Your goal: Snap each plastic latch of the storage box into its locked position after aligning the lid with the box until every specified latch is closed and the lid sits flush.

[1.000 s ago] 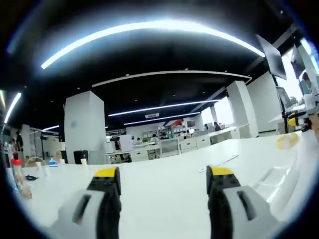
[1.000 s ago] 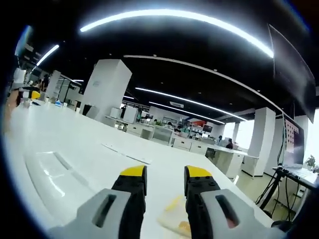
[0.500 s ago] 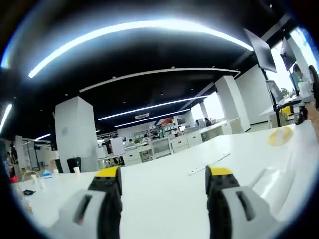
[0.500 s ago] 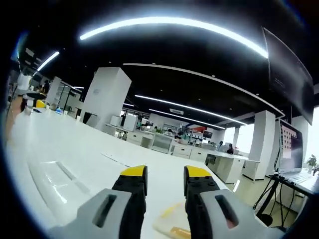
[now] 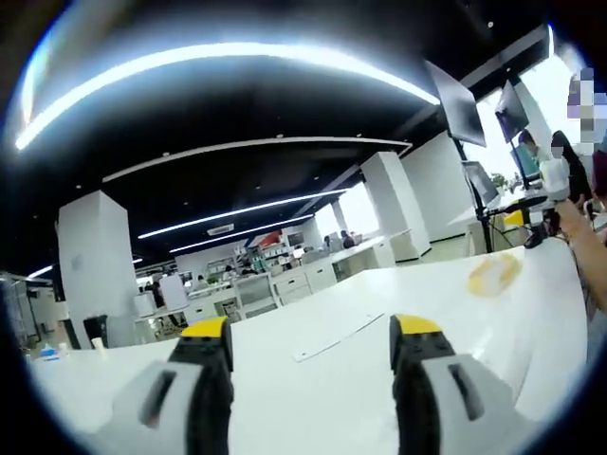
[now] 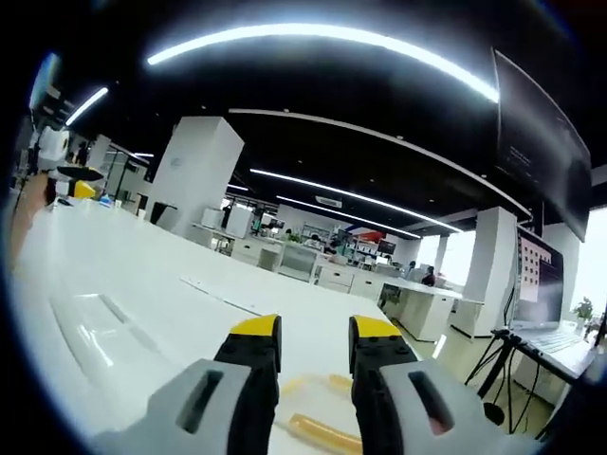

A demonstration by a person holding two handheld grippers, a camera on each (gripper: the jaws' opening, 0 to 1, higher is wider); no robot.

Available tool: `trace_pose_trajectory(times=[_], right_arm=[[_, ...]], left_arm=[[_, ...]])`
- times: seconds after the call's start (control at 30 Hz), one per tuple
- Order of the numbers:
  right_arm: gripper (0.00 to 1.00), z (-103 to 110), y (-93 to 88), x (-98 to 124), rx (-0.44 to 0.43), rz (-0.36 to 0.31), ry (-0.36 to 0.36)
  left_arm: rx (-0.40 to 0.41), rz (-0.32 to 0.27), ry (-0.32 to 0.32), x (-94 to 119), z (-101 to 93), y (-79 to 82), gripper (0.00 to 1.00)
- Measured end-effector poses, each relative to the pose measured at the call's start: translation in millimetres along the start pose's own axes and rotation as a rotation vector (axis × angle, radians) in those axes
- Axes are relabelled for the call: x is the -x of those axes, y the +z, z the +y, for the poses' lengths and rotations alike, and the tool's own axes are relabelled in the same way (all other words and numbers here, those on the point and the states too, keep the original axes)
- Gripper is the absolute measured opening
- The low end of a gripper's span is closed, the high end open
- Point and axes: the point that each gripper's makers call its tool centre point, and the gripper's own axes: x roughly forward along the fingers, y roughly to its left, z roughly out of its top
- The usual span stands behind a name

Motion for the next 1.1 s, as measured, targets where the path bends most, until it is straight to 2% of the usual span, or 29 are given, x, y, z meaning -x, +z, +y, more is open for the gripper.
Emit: trace_pose_trajectory(times=[0.1,0.2,0.37,0.53,0.6,0.87,1.1], right_arm=[[0.27,-6,-9.1,0,-0.024,-0.011,-0.008],[0.27,-6,-19.6,-2,-0.054,-0.013,-0.015],[0.27,-9,-30.9,-6,-0.044,0.001,-0.035],[0.27,-10,-36.7,-9,-0.069,-0.026,-0.038],[0.27,-13,-38.4,-9,-0.063,-0.037,-0.052],[0.27,-16,-42.5,-9,-0.064,-0.063,-0.073],[0.27,-15,-45.6,-7,-0.029,-0.074,-0.098]], left_arm=[[0.004,-0.021,-0.051,-11,-18.8,6.7,0.65],[0.019,-0.046,-0.142,-27,-49.1,19.3,0.65],[0.016,-0.018,-0.256,-51,-84.1,30.5,0.65],[-0.003,0.011,-0.339,-77,-117.9,38.5,0.65],[-0.014,0.026,-0.385,-91,-139.8,40.6,0.65],[-0.043,0.112,-0.53,-133,-209.3,32.2,0.65],[-0.042,0.211,-0.646,-167,-266.2,11.6,0.64]])
